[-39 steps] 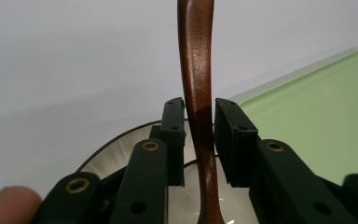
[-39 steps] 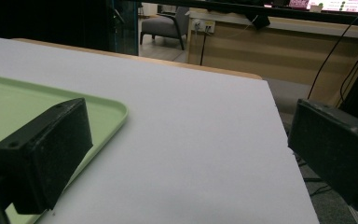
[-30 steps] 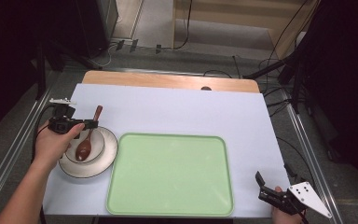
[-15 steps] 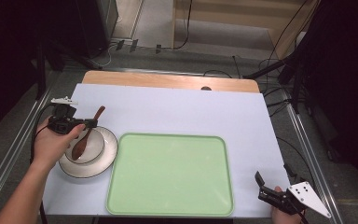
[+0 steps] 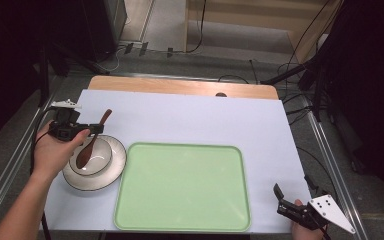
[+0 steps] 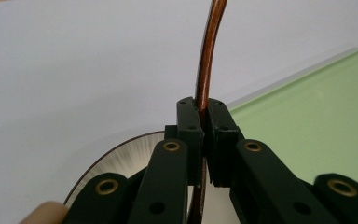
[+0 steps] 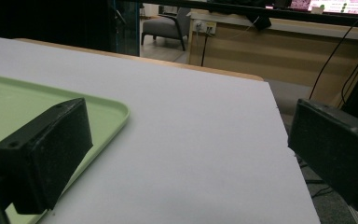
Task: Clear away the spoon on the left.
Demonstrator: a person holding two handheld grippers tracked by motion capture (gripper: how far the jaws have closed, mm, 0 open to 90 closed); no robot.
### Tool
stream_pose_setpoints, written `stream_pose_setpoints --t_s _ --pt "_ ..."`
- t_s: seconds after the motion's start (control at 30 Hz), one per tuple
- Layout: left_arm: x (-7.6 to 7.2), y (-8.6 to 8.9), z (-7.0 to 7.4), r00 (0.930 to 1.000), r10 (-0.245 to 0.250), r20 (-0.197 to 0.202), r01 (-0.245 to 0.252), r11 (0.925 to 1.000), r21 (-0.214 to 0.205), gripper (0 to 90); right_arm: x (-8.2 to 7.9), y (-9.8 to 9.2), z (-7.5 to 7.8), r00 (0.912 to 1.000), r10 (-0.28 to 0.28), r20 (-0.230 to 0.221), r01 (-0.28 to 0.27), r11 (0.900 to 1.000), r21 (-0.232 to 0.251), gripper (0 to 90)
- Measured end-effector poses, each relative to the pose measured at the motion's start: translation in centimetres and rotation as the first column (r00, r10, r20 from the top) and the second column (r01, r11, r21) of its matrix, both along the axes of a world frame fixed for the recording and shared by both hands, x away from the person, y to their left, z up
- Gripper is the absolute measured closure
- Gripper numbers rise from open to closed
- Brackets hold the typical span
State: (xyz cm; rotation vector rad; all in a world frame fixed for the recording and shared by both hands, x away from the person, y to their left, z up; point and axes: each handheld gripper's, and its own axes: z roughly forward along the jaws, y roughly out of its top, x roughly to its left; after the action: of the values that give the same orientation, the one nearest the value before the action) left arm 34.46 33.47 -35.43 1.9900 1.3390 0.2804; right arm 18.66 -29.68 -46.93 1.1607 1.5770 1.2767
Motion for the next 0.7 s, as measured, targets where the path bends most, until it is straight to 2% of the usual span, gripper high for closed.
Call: stream_pose_setpoints --t_s 0.13,0.2,0.33,0.47,0.53,0.7 --pt "-0.3 -0.3 0.8 1.0 0.0 0.0 0.0 0.9999 -0.013 86.0 0.0 -0.1 0.0 1.0 -0.004 -0.003 0.004 1.0 0.007 0.1" --pt "-0.4 -0.5 1.0 1.0 -0.002 0.004 0.002 1.0 -0.003 86.0 0.0 -0.1 0.0 1.0 -0.003 -0.001 0.003 1.0 0.003 0.1" --pt "-0.6 -0.6 1.4 1.0 -0.007 0.006 0.007 0.9999 -0.009 86.0 0.0 0.0 0.0 1.0 -0.001 0.0 0.001 1.0 -0.001 0.1" --pt "-0.6 -0.6 1.7 0.9999 -0.011 -0.007 0.011 0.9997 -0.021 85.9 0.0 0.1 0.0 1.0 -0.003 -0.004 0.003 1.0 0.002 0.1" --pt "-0.6 -0.5 1.9 0.9996 -0.018 -0.023 0.017 0.999 -0.042 86.0 0.0 0.1 0.0 1.0 -0.003 -0.004 0.003 1.0 0.002 0.1" --pt "-0.8 -0.7 2.4 0.9993 -0.023 -0.03 0.022 0.9987 -0.046 85.9 0.0 0.0 0.0 1.0 -0.002 -0.001 0.002 1.0 0.001 0.1"
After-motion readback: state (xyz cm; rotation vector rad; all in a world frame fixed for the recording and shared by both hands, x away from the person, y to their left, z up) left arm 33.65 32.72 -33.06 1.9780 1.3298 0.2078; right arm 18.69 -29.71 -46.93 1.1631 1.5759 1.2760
